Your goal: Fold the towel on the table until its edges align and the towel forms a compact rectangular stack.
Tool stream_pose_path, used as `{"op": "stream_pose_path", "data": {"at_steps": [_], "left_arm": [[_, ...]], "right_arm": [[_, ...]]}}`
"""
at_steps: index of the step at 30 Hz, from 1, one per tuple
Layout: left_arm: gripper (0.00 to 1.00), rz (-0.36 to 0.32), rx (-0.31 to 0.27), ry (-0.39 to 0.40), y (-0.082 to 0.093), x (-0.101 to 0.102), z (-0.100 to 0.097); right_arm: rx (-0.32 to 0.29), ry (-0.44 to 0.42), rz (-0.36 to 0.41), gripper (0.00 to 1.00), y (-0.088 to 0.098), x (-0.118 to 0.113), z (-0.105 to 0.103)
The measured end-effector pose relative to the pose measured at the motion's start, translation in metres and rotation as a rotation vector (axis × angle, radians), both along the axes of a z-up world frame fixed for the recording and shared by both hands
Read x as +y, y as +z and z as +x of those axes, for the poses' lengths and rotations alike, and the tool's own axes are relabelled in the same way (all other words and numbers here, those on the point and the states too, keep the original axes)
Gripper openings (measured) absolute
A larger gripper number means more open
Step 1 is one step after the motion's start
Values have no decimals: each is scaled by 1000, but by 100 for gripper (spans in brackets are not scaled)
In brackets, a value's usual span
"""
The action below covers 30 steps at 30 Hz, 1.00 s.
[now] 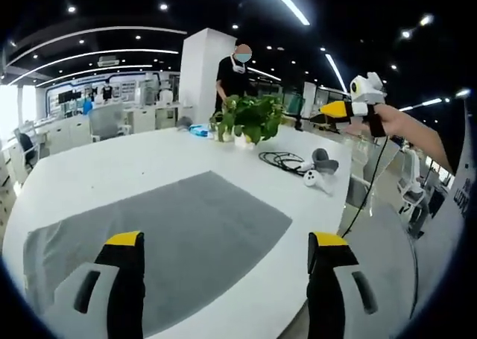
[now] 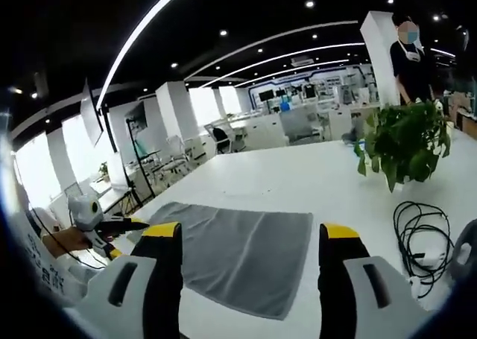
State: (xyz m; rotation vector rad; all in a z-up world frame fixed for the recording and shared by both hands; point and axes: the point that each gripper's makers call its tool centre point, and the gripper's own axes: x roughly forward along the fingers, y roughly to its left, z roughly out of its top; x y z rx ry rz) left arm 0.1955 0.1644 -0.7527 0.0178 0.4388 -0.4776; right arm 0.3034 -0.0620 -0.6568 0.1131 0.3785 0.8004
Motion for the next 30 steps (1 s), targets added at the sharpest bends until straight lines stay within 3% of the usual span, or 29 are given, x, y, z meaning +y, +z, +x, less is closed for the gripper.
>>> {"op": "stream_pose_path", "data": {"at_steps": [5, 8, 17, 26, 30], "left_arm": [[92, -1, -1, -19, 0, -12, 7], [87, 18, -14, -33, 1, -20, 12], [86, 45, -30, -136, 2, -65, 26], [85, 42, -11, -221, -8, -112, 36], [84, 42, 16, -302, -14, -133, 35]], "right_arm": [[-8, 15, -10, 74, 3, -1, 17], [-7, 17, 14, 73, 6, 0, 23], [4, 50, 4, 71, 1, 5, 41], [19, 61, 1, 70, -5, -2, 60], [27, 58, -3, 68, -9, -4, 70]]}}
